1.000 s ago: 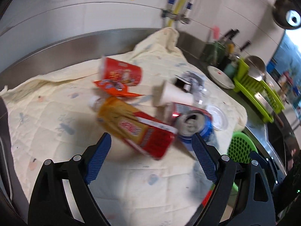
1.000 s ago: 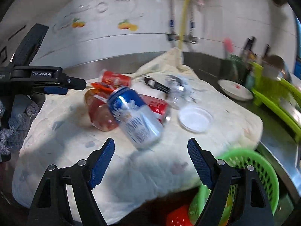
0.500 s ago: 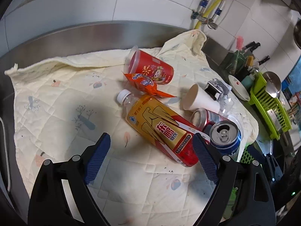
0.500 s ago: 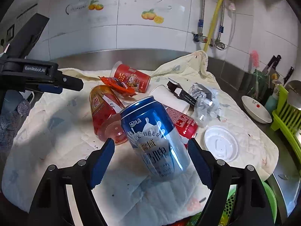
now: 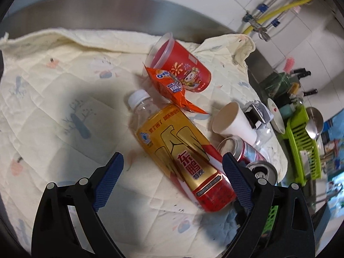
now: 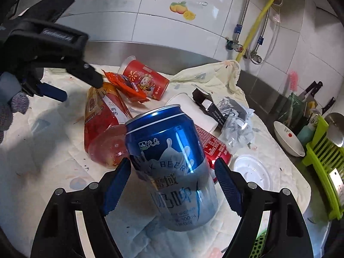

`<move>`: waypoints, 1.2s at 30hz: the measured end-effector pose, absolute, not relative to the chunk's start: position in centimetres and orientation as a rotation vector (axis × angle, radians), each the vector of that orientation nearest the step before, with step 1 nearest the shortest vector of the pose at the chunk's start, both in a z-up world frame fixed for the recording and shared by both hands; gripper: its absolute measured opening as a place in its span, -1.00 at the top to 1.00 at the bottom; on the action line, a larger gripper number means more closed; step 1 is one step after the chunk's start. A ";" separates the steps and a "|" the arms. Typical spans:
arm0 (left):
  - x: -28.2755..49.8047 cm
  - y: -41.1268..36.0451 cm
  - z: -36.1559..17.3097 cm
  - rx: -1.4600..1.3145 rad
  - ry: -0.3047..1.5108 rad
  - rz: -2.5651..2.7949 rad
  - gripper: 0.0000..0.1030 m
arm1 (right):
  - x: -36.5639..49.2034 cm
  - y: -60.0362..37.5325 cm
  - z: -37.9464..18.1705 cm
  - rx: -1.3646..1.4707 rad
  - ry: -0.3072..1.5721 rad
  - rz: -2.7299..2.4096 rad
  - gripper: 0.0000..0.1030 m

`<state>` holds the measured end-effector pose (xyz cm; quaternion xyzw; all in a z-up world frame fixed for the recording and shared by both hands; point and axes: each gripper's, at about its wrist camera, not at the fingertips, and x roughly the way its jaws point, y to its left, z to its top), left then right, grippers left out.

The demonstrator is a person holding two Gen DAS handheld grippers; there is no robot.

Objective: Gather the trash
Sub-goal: 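Reach the right tool to the blue milk-beer can and grasp it, then grasp the orange snack wrapper with the left tool while the right tool lifts the can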

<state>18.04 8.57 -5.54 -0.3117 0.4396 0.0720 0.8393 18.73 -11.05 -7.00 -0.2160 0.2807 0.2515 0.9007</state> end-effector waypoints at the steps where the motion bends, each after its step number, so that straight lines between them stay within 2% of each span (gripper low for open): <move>1: 18.4 8.5 -5.8 -0.674 0.936 0.154 -0.78 | 18.8 -11.0 -7.1 -0.453 0.578 0.515 -0.49; 2: 18.6 8.5 -5.9 -0.677 0.939 0.159 -0.78 | 18.8 -10.9 -7.3 -0.461 0.578 0.514 -0.43; 12: 20.2 9.4 -7.6 -0.748 0.985 0.214 -0.80 | 17.8 -11.5 -6.8 -0.445 0.534 0.515 -0.41; 22: 21.4 12.6 -4.1 -0.681 0.892 0.248 -0.80 | 16.8 -12.5 -5.2 -0.364 0.512 0.529 -0.41; 31: 25.9 13.2 -4.9 -0.656 0.939 0.089 -0.57 | 15.9 -13.9 -4.5 -0.296 0.512 0.511 -0.41; 34: 26.9 13.0 -5.4 -0.615 0.960 0.068 -0.39 | 15.6 -14.4 -4.5 -0.272 0.516 0.508 -0.41; 36: 27.4 12.9 -5.7 -0.592 0.978 0.058 -0.33 | 15.4 -14.5 -4.5 -0.264 0.516 0.503 -0.41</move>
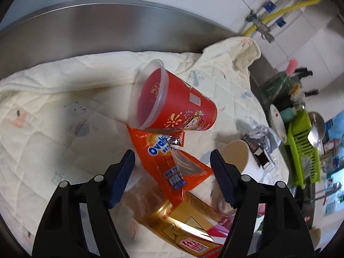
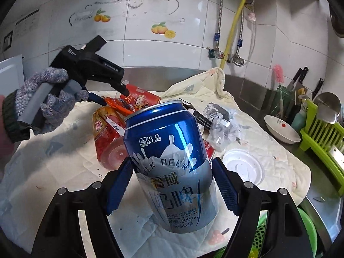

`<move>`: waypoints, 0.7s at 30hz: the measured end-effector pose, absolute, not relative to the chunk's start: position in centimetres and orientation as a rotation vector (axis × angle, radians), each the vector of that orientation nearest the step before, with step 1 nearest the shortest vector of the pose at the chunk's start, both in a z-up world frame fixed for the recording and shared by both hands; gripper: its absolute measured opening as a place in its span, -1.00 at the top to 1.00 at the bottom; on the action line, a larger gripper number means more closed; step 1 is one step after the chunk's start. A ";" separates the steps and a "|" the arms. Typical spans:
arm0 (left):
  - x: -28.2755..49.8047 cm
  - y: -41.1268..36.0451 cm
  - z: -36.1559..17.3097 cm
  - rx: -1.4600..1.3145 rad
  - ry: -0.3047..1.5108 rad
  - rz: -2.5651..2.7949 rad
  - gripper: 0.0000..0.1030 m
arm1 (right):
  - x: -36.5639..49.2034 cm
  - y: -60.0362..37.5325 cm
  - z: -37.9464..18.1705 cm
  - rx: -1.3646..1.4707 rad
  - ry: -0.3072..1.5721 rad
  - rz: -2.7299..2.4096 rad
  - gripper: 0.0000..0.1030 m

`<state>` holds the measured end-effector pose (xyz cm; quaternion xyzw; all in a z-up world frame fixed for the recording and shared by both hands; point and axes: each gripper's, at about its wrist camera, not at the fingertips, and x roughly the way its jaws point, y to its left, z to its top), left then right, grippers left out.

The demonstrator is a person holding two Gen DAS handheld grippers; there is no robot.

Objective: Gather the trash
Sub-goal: 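Grasp the orange snack wrapper with the left tool while the right tool lifts the can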

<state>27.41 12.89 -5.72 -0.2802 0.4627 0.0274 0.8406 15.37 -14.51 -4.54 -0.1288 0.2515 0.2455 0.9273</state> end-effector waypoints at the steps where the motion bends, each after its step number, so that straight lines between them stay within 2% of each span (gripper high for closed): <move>1: 27.5 13.0 -5.9 -0.588 0.987 0.064 -0.26 | 15.3 -14.5 -4.6 -0.262 0.515 0.503 -0.41; 10: 27.5 14.1 -6.6 -0.615 0.982 0.055 0.47 | 15.0 -15.0 -4.7 -0.230 0.520 0.482 -0.41; 15: 26.2 13.8 -5.5 -0.592 0.944 0.056 0.61 | 14.3 -16.0 -4.3 -0.193 0.518 0.467 -0.41; 21: 23.3 13.0 -2.9 -0.599 0.882 0.007 0.62 | 12.7 -18.3 -3.5 -0.144 0.513 0.415 -0.41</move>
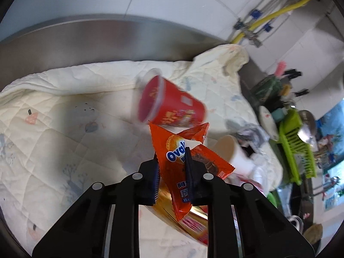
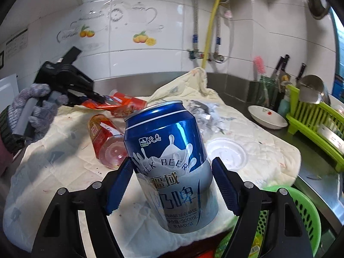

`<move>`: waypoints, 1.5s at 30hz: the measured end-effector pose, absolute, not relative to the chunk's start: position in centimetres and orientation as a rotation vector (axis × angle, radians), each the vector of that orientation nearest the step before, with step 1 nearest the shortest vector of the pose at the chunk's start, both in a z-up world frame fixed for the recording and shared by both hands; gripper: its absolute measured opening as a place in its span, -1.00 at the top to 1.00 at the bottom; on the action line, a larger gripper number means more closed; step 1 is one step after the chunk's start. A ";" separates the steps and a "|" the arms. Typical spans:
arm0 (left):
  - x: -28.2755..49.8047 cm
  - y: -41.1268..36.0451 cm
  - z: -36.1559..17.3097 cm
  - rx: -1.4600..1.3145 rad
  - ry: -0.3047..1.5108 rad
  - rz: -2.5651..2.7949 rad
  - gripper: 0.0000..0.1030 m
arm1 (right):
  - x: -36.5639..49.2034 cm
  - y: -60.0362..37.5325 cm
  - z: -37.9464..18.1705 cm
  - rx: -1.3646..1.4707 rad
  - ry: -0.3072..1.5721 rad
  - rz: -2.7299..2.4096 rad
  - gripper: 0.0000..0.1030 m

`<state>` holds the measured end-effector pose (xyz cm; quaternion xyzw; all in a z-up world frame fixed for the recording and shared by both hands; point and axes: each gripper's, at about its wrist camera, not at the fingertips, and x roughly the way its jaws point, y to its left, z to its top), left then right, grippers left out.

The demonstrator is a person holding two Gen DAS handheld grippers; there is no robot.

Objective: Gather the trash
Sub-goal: 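Grasp the orange snack wrapper with the left tool while the right tool lifts the can, then drop the orange wrapper into the green basket while the right tool carries the can over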

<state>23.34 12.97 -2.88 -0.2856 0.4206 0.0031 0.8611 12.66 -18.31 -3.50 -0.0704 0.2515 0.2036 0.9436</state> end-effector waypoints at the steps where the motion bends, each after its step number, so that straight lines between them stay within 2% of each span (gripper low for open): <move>1: 22.9 12.5 -2.2 -0.590 0.871 -0.009 0.62 | 12.4 -18.8 -3.4 -0.134 0.512 0.408 -0.41; 7: 20.9 7.7 0.6 -0.534 0.836 -0.143 0.62 | 10.6 -22.8 -2.3 -0.099 0.499 0.310 -0.41; 16: 20.3 -3.5 1.4 -0.419 0.870 -0.378 0.62 | 7.4 -30.6 -1.6 -0.094 0.493 0.117 -0.41; 26: 20.6 -18.1 -2.5 -0.239 0.996 -0.558 0.62 | 4.7 -38.9 -2.4 -0.039 0.500 -0.058 -0.41; 36: 21.8 -27.9 -8.9 -0.122 1.150 -0.603 0.60 | 4.0 -43.7 -4.7 0.019 0.540 -0.135 -0.41; 39: 22.3 -29.7 -10.3 -0.113 1.185 -0.602 0.51 | 4.1 -44.7 -5.5 0.034 0.552 -0.145 -0.41; 40: 22.4 -30.2 -10.8 -0.111 1.194 -0.602 0.38 | 4.1 -44.9 -5.6 0.036 0.555 -0.148 -0.41; 41: 22.6 -30.6 -11.1 -0.112 1.200 -0.606 0.08 | 4.2 -45.1 -5.8 0.039 0.556 -0.149 -0.41; 45: 22.9 -31.8 -12.0 -0.109 1.200 -0.620 0.03 | 4.3 -45.8 -6.4 0.053 0.565 -0.153 -0.41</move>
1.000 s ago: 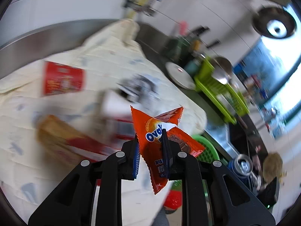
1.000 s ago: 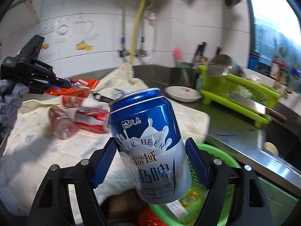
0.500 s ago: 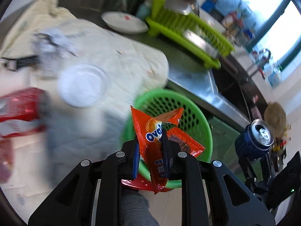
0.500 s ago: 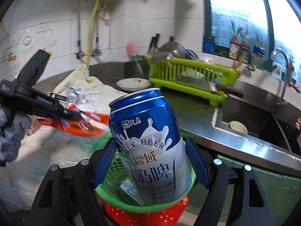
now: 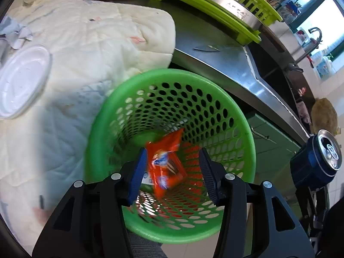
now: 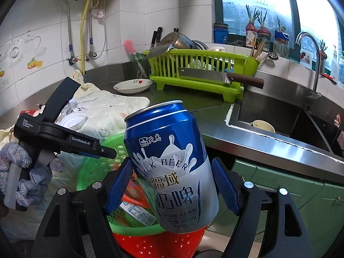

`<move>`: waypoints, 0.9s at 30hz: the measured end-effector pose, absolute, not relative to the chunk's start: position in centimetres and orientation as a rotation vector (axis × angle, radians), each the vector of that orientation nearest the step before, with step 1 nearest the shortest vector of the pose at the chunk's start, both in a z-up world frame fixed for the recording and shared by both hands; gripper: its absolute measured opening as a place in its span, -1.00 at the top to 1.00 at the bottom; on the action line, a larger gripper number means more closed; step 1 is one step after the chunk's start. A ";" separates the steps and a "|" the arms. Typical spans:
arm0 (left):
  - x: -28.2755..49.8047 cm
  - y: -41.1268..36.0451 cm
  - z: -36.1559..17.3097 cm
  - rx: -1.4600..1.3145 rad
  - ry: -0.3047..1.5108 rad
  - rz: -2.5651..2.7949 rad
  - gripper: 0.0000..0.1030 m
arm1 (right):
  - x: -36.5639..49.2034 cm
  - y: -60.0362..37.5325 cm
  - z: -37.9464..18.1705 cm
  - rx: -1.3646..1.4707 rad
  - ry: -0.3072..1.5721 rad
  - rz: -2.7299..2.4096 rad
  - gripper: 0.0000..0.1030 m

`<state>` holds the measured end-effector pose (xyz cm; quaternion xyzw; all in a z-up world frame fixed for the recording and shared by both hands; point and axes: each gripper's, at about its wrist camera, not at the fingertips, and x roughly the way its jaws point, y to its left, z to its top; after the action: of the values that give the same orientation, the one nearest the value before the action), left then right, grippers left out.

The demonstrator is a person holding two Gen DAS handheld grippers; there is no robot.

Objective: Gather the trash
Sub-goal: 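Drop the orange wrapper into the green basket while the right tool carries the can over, then open the right tool to drop the blue can into the basket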

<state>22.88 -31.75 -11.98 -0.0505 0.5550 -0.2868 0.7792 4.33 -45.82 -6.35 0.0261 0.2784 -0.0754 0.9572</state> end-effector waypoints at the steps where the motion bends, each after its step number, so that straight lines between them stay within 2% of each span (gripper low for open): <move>1: 22.9 -31.8 -12.2 -0.119 1.208 -0.628 -0.02 | 4.4 -46.0 -6.5 0.055 0.568 -0.153 -0.41; 11: 22.2 -29.6 -10.3 -0.100 1.145 -0.590 -0.09 | 6.0 -45.8 -7.9 0.086 0.623 -0.110 -0.41; 27: 20.2 -21.9 -6.4 -0.124 1.038 -0.493 -0.10 | 14.2 -44.1 -13.4 0.080 0.811 -0.055 -0.41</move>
<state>20.18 -21.89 -6.39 -0.0586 0.4905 -0.2330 0.8377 14.15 -44.11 -13.40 0.0387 0.3942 -0.0267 0.9178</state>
